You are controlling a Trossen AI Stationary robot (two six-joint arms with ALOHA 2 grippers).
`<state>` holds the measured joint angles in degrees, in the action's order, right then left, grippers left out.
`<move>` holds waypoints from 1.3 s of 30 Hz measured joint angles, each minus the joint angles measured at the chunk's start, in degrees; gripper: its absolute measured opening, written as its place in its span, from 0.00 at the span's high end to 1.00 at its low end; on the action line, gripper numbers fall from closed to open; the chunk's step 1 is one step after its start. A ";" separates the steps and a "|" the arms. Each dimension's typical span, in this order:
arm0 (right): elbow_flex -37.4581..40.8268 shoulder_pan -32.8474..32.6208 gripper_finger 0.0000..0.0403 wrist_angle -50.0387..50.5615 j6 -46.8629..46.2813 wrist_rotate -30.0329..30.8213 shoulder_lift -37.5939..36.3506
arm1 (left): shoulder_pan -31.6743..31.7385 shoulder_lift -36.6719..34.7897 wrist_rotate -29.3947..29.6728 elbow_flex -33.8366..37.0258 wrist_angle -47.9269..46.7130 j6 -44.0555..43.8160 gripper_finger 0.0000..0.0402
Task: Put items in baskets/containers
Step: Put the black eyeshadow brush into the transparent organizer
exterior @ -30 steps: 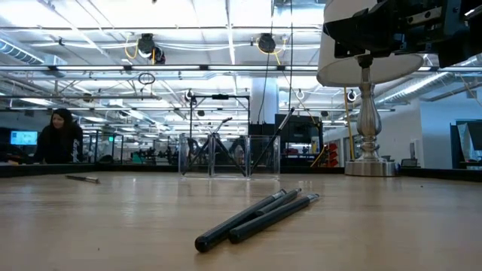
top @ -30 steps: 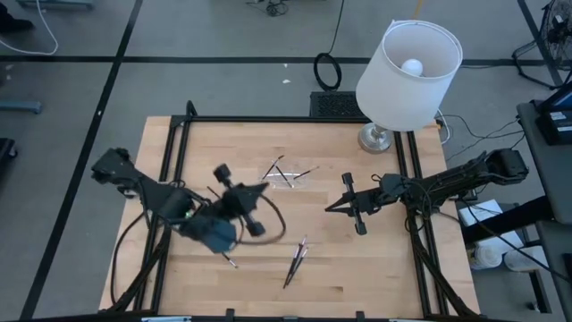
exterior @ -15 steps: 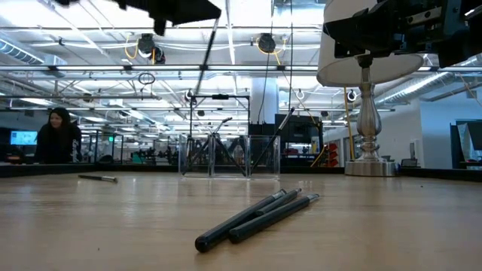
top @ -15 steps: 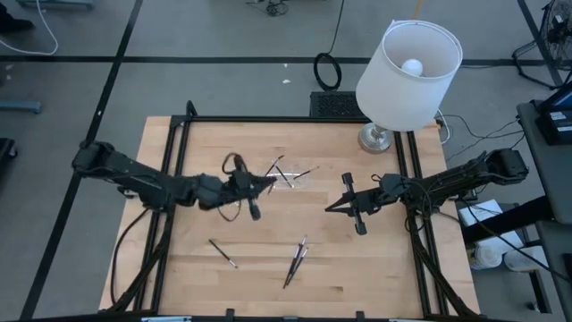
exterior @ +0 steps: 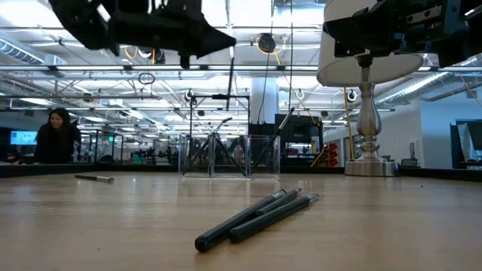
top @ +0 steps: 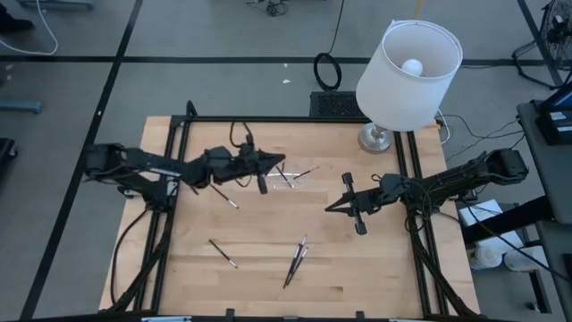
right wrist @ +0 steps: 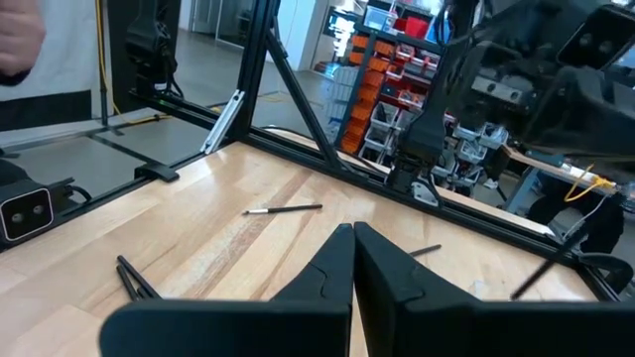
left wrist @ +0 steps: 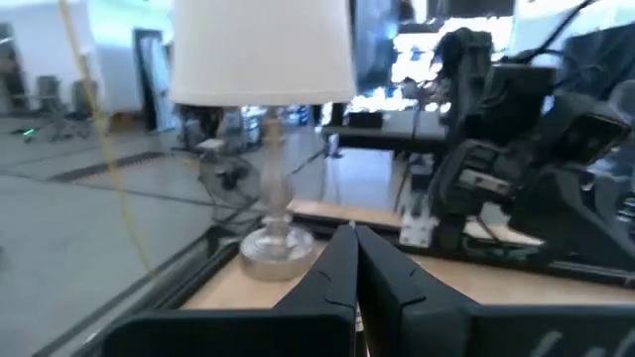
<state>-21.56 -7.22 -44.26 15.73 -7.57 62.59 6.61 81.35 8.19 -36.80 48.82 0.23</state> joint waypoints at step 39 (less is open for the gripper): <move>0.13 0.00 1.00 0.75 -2.61 -0.16 0.00 | 1.16 23.92 7.93 -0.21 12.43 -6.00 1.00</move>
<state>-21.43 -7.22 -43.51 13.12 -7.73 62.59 7.77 105.27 16.12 -37.01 61.26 -5.77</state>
